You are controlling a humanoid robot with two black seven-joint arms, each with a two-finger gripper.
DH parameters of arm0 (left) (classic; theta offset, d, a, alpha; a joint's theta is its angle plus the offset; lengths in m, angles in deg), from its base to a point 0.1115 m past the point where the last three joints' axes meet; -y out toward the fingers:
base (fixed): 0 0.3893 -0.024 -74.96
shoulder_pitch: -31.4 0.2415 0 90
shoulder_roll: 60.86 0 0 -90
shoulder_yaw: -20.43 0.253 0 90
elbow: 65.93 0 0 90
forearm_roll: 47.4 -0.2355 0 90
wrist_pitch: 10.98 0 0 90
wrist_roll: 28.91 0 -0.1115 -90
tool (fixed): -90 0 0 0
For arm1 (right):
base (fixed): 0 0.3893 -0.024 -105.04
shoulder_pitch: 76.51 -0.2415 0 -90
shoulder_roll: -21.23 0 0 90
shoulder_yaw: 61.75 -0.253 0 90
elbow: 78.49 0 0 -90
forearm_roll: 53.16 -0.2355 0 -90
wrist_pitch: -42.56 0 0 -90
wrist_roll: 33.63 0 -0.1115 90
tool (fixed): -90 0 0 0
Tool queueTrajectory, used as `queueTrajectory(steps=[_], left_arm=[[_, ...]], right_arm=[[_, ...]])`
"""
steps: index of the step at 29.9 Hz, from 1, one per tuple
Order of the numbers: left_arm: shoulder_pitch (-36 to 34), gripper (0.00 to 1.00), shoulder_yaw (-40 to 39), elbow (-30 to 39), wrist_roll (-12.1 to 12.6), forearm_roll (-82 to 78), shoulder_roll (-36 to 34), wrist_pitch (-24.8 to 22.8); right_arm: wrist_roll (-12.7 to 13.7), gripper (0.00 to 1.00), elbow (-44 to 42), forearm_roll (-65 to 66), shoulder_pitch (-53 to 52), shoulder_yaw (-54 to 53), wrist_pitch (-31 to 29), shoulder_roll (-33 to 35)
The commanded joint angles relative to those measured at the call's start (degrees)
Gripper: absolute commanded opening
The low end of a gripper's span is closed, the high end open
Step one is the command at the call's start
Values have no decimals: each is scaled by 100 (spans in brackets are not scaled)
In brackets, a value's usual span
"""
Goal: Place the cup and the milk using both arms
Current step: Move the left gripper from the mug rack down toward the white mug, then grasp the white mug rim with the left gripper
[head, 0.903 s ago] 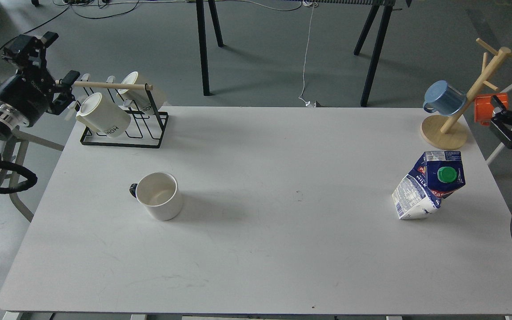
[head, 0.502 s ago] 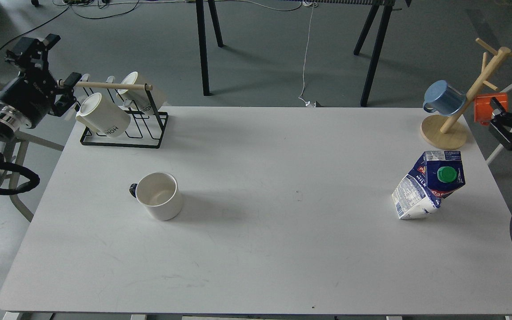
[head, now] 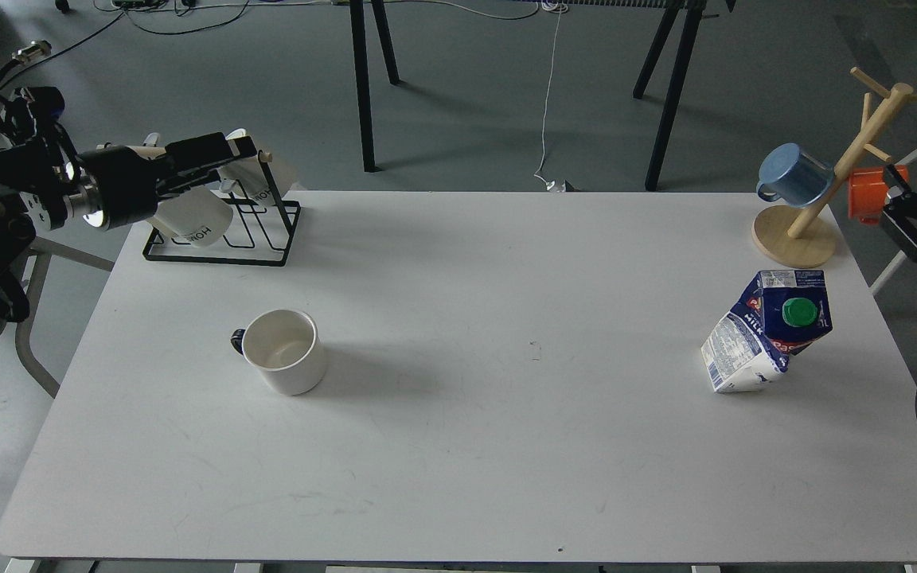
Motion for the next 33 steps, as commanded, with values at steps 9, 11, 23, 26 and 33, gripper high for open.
queueTrajectory(steps=[9, 11, 23, 26, 33], left_arm=[[664, 99, 704, 875, 2, -2426, -313, 1488], [708, 98, 704, 848, 2, -2435, -261, 1488], [1033, 98, 748, 559, 2, -2444, 29, 1480], [1033, 98, 844, 295, 2, -2435, 179, 1471], [1033, 97, 1011, 128, 2, -2435, 311, 1471]], right_arm=[[0, 99, -48, 18, 38, 9, 0, 0], [0, 99, -39, 18, 64, 9, 0, -9], [-8, 99, -39, 18, 99, 9, 0, -17], [0, 99, -39, 18, 135, 9, 0, -17], [0, 99, -39, 18, 170, 1, 0, -17]])
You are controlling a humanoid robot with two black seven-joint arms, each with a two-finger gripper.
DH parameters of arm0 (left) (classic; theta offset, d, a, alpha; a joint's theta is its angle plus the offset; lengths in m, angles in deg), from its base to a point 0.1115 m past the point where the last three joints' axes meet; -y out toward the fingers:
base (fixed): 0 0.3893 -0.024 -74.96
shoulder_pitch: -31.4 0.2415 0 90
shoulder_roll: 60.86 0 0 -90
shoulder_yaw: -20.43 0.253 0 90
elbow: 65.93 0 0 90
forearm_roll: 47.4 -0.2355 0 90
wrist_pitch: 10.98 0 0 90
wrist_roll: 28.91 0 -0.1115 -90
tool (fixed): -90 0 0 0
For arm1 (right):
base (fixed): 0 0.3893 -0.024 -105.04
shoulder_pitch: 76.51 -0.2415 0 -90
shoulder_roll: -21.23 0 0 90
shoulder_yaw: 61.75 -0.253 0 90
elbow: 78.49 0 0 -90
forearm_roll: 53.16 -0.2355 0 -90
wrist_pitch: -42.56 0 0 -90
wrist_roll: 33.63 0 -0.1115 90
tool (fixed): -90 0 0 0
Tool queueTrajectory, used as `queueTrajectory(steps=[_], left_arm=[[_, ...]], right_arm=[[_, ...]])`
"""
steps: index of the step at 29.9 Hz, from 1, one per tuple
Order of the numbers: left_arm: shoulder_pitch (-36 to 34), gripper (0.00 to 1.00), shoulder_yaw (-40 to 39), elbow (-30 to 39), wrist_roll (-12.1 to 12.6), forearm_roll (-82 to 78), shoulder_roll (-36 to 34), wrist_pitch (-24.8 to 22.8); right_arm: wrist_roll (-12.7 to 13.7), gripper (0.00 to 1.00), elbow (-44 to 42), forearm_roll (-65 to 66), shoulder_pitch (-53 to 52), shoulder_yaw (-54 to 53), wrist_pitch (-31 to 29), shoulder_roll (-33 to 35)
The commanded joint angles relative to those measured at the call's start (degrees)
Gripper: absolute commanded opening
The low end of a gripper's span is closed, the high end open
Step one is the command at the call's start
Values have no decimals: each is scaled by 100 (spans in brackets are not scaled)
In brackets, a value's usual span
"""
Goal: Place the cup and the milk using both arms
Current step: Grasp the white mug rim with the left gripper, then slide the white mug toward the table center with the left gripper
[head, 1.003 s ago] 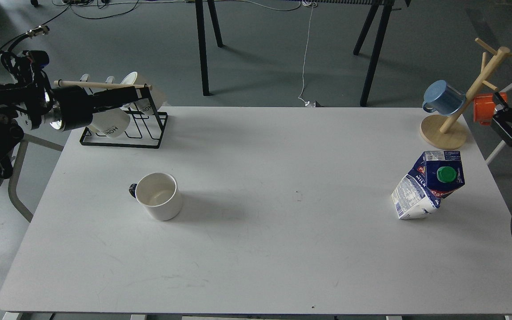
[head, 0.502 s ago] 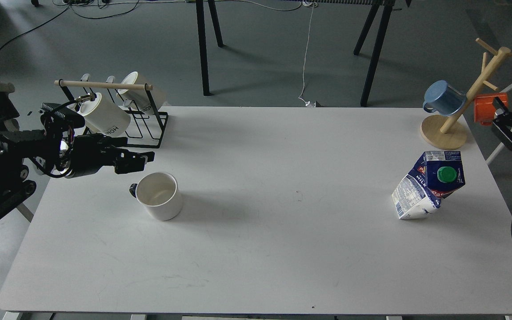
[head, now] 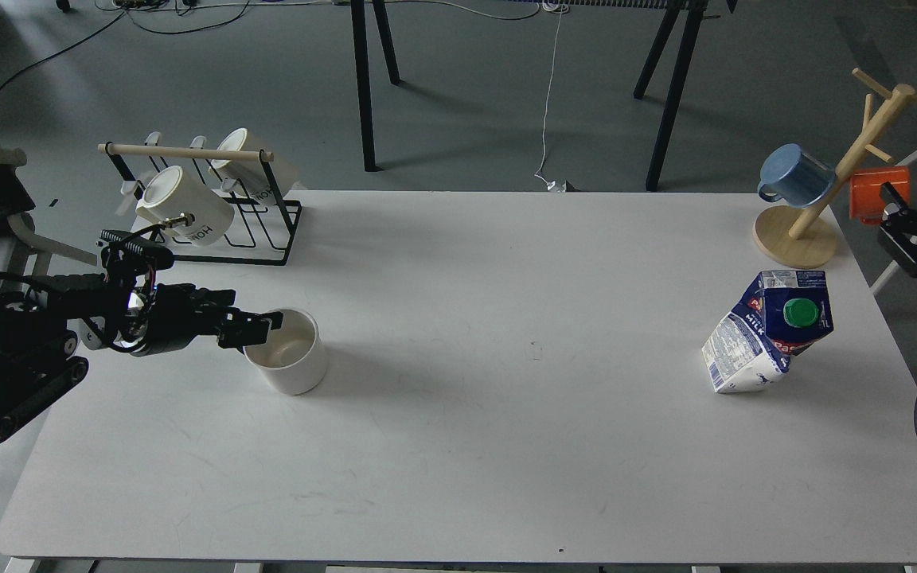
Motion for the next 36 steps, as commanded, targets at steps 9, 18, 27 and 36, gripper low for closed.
queueTrajectory(steps=[9, 18, 27, 36], left_arm=[[167, 92, 112, -95, -1, 2, 167, 69], [316, 9, 112, -103, -1, -270, 193, 323], [211, 1, 112, -16, -1, -288, 176, 386], [-395, 1, -160, 705, -1, -59, 167, -440]], right_arm=[[-13, 99, -9, 0, 31, -8, 0, 0], [-13, 99, -9, 0, 40, -8, 0, 0], [-30, 99, -18, -9, 57, -8, 0, 0], [-30, 99, -18, -9, 84, -17, 0, 9]])
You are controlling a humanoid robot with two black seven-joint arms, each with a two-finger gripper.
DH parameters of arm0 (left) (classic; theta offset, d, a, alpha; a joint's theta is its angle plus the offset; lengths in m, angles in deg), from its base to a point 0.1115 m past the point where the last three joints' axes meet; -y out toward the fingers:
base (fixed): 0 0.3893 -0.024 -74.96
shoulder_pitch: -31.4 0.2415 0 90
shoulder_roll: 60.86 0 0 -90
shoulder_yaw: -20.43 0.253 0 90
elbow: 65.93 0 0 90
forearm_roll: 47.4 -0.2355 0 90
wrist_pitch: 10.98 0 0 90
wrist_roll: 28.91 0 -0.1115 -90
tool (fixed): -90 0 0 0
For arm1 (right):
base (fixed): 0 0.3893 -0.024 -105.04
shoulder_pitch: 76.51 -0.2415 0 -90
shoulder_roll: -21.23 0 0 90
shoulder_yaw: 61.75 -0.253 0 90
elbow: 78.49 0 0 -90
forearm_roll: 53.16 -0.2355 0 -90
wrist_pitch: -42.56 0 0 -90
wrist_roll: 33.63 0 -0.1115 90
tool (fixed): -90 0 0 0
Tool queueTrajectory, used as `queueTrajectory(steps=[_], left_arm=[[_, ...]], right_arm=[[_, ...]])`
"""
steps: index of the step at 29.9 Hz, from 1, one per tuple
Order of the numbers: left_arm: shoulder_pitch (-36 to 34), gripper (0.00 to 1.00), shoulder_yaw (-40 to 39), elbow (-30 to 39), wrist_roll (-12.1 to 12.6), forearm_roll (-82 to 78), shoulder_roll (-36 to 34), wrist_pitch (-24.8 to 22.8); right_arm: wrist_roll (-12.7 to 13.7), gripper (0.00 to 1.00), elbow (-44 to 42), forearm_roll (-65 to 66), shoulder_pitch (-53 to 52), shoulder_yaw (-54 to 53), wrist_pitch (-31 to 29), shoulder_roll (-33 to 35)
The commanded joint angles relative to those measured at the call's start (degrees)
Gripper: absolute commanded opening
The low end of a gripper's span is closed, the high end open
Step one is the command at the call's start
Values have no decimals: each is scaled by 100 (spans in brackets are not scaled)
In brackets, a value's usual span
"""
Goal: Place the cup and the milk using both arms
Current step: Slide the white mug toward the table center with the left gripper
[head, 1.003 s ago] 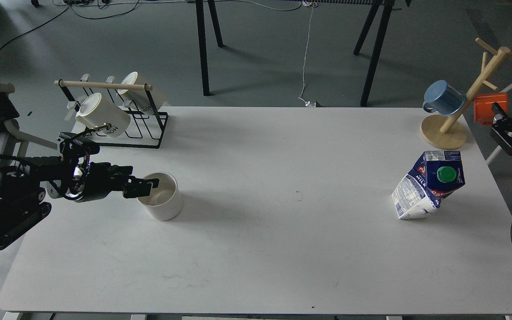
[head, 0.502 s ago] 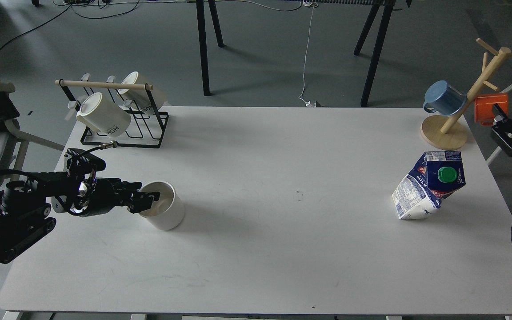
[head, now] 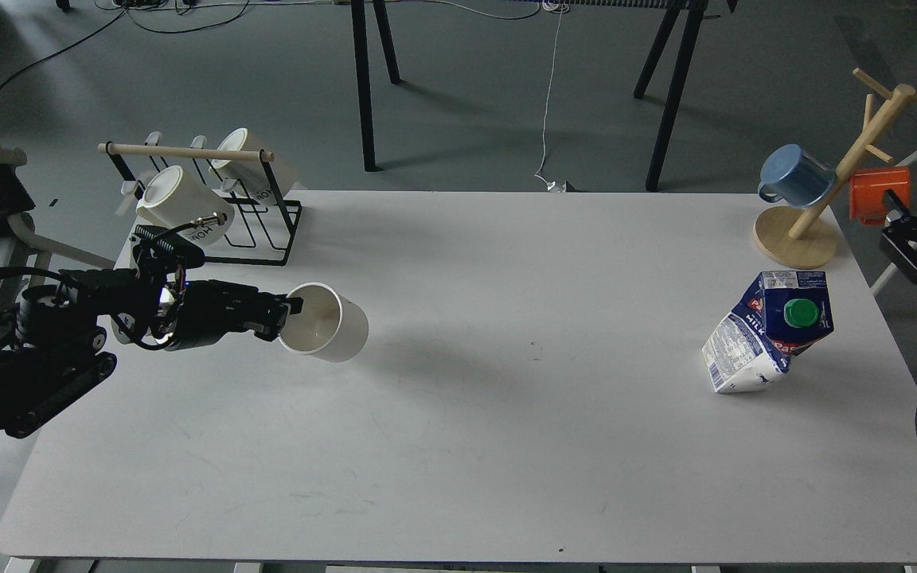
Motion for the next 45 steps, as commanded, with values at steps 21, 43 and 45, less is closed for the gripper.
queueTrajectory(steps=[21, 43, 45], left_arm=[[-896, 2, 456, -463, 0, -15, 2300, -970], [-765, 13, 651, -913, 0, -218, 2354, -970], [-765, 17, 616, -913, 0, -192, 2354, -988]], right_arm=[[0, 99, -9, -8, 10, -9, 0, 35], [0, 99, -18, 0, 53, 0, 0, 0], [0, 99, -35, 0, 71, 0, 0, 0]])
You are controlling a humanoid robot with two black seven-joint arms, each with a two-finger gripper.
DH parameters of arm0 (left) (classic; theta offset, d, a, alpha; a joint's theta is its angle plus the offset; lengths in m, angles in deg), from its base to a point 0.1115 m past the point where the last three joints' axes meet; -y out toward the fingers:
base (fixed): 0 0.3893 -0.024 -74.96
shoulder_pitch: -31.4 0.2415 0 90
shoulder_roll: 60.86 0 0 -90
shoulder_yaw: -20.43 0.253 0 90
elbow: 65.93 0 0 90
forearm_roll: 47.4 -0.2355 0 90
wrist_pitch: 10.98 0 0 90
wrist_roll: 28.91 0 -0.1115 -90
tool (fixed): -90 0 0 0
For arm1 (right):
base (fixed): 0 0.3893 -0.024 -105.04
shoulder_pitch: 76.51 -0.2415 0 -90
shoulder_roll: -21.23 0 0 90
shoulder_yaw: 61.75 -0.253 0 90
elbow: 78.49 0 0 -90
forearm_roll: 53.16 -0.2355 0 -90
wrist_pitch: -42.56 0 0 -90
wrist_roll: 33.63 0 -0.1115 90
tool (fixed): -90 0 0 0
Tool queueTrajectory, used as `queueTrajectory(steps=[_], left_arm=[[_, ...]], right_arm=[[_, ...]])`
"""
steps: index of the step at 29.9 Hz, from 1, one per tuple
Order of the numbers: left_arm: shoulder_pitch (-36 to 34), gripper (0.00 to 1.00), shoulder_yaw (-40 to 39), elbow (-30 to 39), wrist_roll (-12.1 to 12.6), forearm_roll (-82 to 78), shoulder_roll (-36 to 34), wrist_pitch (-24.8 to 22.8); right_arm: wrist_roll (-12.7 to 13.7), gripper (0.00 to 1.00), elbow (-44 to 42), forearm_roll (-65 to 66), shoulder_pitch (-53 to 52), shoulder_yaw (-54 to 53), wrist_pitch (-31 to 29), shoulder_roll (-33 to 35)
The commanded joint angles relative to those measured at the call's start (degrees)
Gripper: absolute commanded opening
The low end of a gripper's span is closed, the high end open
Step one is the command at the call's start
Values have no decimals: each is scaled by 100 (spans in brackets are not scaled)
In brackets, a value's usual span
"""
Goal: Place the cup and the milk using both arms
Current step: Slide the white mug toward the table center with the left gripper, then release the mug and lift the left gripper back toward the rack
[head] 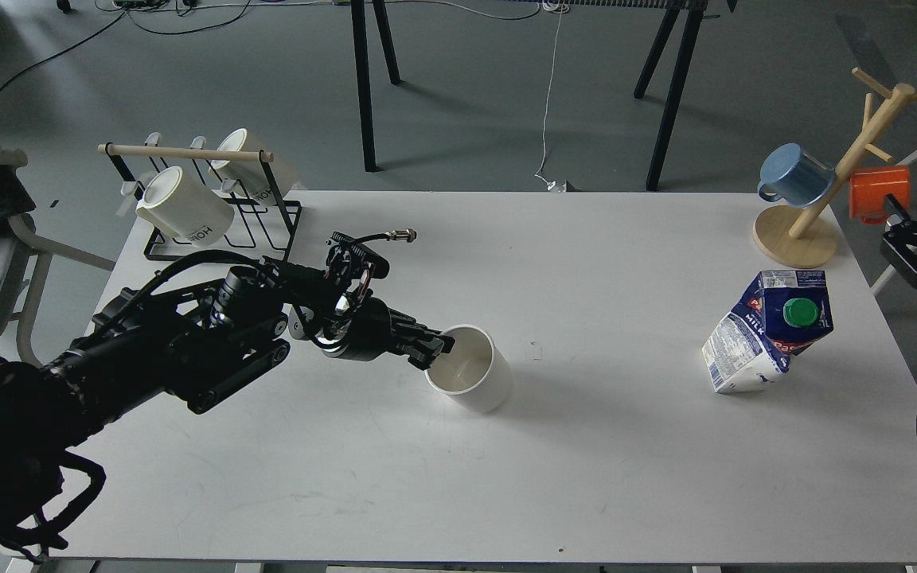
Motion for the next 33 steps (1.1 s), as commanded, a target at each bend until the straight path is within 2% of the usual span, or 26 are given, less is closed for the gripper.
queueTrajectory(steps=[1, 5, 9, 10, 11, 12, 14, 16, 22, 26, 28, 33], left_arm=[[12, 17, -56, 0, 0, 35, 4, -23], [3, 22, -118, 70, 0, 131, -14, -67], [-5, 34, -267, 97, 0, 666, -40, -84], [-5, 51, -285, 97, 0, 859, -49, -85], [-5, 88, -328, 97, 0, 1192, -57, -93], [12, 93, -381, 97, 0, 1543, -84, -85], [38, 93, -417, 88, 0, 2395, -232, -154], [65, 93, -460, 88, 0, 3335, -417, -495], [100, 94, -593, 53, 0, 6754, -971, -511], [100, 94, -628, 53, 0, 8249, -1384, -511], [100, 94, -619, 96, 0, 8743, -1559, -511], [118, 94, -619, 238, 0, 8798, -2017, -511]], right_arm=[[0, 99, -27, -8, 35, -9, 0, -2], [9, 99, -27, -8, 52, -9, 0, -2], [9, 99, 17, -26, 70, -35, 0, 16], [9, 99, 43, -26, 70, -44, 0, 33], [9, 99, 69, -26, 79, -79, 0, 42], [9, 99, 122, -26, 79, -123, 0, 77], [-17, 99, 201, -26, 123, -176, 0, 366], [-35, 99, 201, -34, 167, -193, 0, 630], [9, 99, 490, -753, 1026, -176, 0, 1009], [0, 99, 1035, -1290, 1808, -185, 0, 1018], [-8, 99, 1316, -1598, 2256, -176, 0, 1001], [-9, 99, 1581, -1652, 2838, -132, 0, 913]])
